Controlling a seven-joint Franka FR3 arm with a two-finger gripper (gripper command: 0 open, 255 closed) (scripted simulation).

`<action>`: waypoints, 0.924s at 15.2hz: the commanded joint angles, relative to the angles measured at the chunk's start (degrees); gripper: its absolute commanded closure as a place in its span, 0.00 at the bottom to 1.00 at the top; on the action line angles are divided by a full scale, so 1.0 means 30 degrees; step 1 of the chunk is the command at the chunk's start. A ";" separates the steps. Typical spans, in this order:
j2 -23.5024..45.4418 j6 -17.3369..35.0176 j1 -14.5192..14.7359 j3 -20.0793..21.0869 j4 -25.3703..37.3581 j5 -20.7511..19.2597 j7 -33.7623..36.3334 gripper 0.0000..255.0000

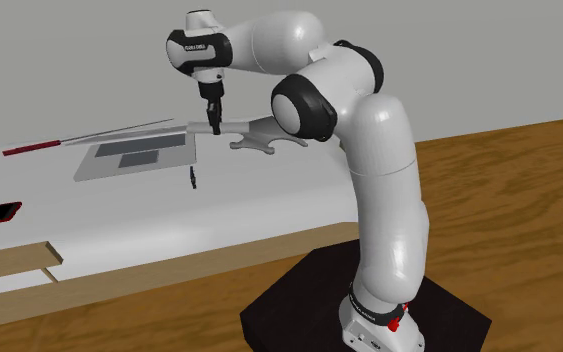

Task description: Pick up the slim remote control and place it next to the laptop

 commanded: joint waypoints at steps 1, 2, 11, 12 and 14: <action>0.0030 0.0540 0.0047 0.0027 -0.0483 0.0030 -0.0027 1.00; 0.0036 0.0794 0.0068 0.0035 -0.0733 0.0038 -0.0042 1.00; 0.0303 0.2973 0.0181 0.0131 -0.2682 0.0214 -0.0212 1.00; 0.0354 0.3205 0.0186 0.0145 -0.2868 0.0244 -0.0235 1.00; 0.0470 0.3663 0.0191 0.0176 -0.3222 0.0309 -0.0285 1.00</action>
